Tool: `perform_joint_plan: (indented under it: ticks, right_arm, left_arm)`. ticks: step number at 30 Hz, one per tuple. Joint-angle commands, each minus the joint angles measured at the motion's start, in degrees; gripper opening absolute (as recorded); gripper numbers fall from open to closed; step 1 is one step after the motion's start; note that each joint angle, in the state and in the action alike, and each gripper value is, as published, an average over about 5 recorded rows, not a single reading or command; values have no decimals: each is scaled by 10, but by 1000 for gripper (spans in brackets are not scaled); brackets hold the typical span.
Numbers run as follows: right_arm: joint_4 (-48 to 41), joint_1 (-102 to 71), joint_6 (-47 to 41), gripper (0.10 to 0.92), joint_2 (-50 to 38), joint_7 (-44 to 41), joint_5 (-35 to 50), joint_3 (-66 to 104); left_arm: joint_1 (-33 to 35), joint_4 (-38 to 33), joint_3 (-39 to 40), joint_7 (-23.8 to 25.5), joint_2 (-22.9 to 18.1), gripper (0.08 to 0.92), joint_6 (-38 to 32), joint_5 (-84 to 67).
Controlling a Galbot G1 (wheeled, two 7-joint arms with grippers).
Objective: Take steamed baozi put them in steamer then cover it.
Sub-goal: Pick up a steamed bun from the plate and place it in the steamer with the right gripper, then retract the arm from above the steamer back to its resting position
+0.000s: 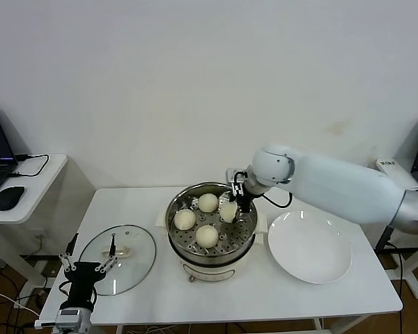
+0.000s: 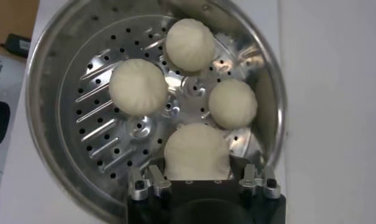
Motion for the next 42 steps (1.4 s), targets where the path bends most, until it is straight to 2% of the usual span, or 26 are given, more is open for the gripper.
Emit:
perform_joint_plan:
  ticks: [1, 12, 18, 21, 24, 28, 33, 37, 42]
  right_arm:
    - [-33, -25, 1, 653, 26, 1, -32, -4]
    - [-38, -39, 11, 665, 29, 9, -51, 14]
    - [14, -25, 12, 795, -17, 11, -34, 56]
    - [58, -25, 17, 819, -60, 25, -20, 84]
    - [112, -50, 18, 822, -113, 83, 14, 124]
    - [184, -152, 37, 823, -196, 220, 78, 216]
    - [251, -398, 139, 823, -261, 386, 112, 410]
    - [256, -603, 229, 823, -236, 452, 60, 575]
    - [230, -802, 359, 823, -121, 470, -10, 783]
  left_arm:
    - [0, 1, 0, -1, -1, 823, -2, -1]
    - [-2, 3, 0, -1, -3, 823, -4, -1]
    - [-5, 5, 1, -1, -2, 823, -3, -2]
    - [-7, 5, 2, 0, -1, 823, -3, -6]
    - [-8, 6, 2, 1, 0, 823, -3, -11]
    - [-10, 8, 2, 2, 0, 823, -10, -13]
    - [-11, 12, 7, 1, -4, 823, -18, -11]
    - [-11, 19, 11, 0, -7, 823, -25, -6]
    - [-11, 28, 17, 1, -8, 823, -35, 3]
